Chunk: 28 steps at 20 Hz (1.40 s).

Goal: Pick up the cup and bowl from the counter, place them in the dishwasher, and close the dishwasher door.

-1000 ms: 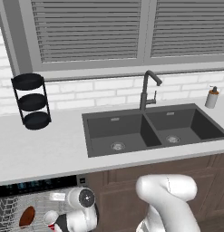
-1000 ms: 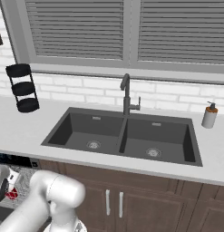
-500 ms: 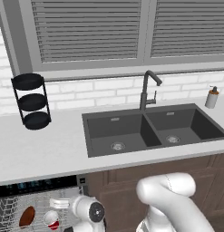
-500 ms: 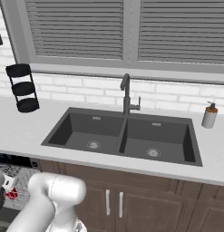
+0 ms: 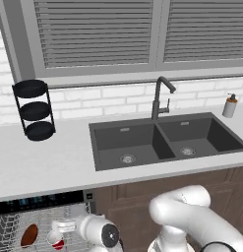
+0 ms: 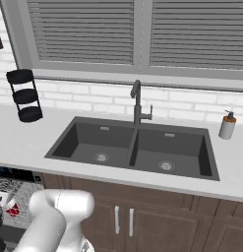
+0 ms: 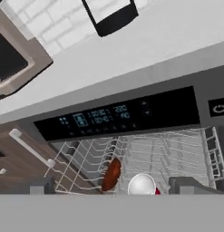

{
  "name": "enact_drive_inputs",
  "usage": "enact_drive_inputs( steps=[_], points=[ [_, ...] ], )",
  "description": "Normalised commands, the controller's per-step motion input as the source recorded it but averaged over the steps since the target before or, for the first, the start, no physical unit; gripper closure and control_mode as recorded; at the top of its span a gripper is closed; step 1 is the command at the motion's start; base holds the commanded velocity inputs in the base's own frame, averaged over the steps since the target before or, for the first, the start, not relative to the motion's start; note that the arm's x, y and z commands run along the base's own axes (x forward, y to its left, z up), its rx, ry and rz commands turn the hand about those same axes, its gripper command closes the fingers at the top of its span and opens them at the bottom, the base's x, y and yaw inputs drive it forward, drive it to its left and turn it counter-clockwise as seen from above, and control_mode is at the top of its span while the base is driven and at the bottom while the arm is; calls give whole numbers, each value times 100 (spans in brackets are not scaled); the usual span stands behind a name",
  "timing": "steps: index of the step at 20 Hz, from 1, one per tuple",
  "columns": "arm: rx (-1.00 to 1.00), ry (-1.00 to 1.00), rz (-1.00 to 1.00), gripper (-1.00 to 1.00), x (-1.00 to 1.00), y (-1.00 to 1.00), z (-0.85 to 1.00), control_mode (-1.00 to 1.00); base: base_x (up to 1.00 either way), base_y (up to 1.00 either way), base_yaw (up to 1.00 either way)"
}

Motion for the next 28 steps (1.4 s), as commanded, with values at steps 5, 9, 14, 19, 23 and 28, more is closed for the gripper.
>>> enact_drive_inputs(
  steps=[5,9,14,19,23,28],
  points=[
    [-30,46,0,-100,-4,30,59,-100,0,0,0],
    [-31,53,0,-100,4,28,12,-100,0,0,0],
    [-13,15,0,-100,-46,0,-40,-100,0,0,0],
    [-6,0,1,-100,-56,0,-84,-100,0,0,0],
    [-10,1,3,-100,-66,7,-50,-100,0,0,0],
    [-12,-1,4,-100,-55,12,-51,-100,0,0,0]
  ],
)
